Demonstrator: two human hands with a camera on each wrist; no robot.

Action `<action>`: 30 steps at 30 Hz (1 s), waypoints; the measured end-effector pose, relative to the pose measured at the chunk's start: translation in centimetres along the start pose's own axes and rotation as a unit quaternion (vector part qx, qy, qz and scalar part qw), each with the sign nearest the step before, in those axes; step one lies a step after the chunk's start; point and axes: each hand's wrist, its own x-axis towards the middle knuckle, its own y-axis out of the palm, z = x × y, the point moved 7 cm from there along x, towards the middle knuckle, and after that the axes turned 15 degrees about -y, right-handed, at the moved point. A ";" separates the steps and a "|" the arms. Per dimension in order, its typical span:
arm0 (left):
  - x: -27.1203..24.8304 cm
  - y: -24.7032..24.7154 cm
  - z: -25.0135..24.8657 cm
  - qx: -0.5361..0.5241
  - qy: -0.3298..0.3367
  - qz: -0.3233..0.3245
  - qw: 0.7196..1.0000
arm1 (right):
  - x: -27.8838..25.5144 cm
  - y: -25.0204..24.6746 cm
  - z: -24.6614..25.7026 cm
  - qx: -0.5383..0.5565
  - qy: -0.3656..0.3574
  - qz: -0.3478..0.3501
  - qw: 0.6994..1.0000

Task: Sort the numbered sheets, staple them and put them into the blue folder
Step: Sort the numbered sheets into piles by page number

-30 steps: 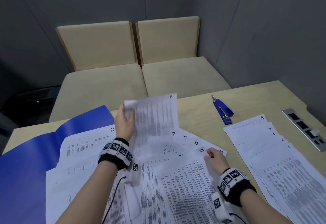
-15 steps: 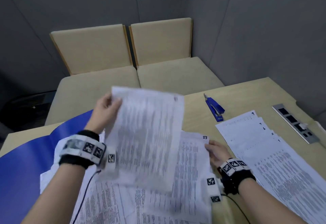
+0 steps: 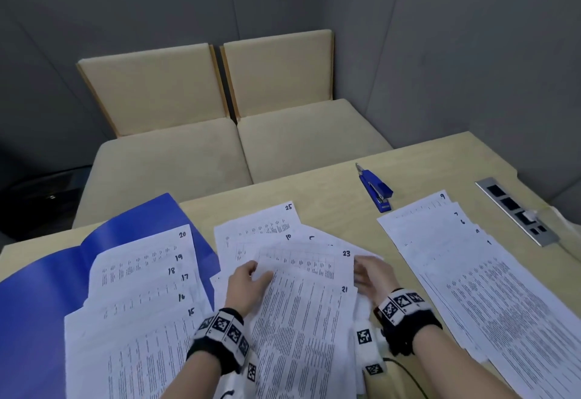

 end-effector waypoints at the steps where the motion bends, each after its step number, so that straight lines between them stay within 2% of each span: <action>1: -0.3 -0.2 0.0 0.003 -0.003 -0.001 1.000 | 0.5 -1.2 1.2 -0.083 -0.048 -0.037 0.995; 3: -0.5 -0.4 0.2 0.001 -0.006 -0.004 1.000 | 1.4 -3.5 3.3 -0.294 -0.113 -0.090 0.945; 4: -0.5 -0.4 0.3 -0.004 -0.007 -0.005 1.000 | 1.9 -4.0 3.8 -0.367 -0.121 -0.084 0.919; 6: -1.0 -0.6 0.2 -0.023 -0.014 0.000 1.000 | 2.7 -4.1 3.6 -0.434 -0.116 -0.043 0.892; 9: -1.6 -0.9 0.0 -0.052 -0.020 0.006 0.998 | 3.2 -3.6 3.3 -0.466 -0.108 0.003 0.878; 11: -1.5 -1.0 0.4 -0.065 -0.030 0.005 0.997 | 3.0 -3.3 4.1 -0.422 -0.140 0.000 0.895; 14: -0.4 -0.9 1.3 -0.074 -0.027 0.004 0.997 | 2.2 -3.9 5.2 -0.323 -0.198 -0.048 0.924; 16: 0.3 -0.9 1.9 -0.075 -0.025 0.004 0.997 | 2.1 -4.3 4.5 -0.273 -0.180 -0.053 0.944; 18: 0.9 -0.8 2.4 -0.072 -0.025 -0.004 0.997 | 2.0 -4.1 3.2 -0.250 -0.149 -0.017 0.957; 20: 1.4 -0.7 2.9 -0.068 -0.018 -0.007 0.997 | 1.1 -4.0 4.2 -0.268 -0.181 -0.018 0.946; 22: 1.4 -0.9 3.0 -0.067 -0.015 -0.004 0.998 | 0.6 -4.5 6.6 -0.258 -0.241 -0.075 0.933; 26: 1.4 -1.1 3.6 -0.087 -0.012 0.003 0.996 | 0.2 -5.0 11.3 -0.113 -0.310 -0.109 0.938; 30: 0.3 -1.4 2.8 -0.159 -0.007 0.049 0.986 | -0.8 -6.7 18.4 0.000 -0.388 -0.187 0.902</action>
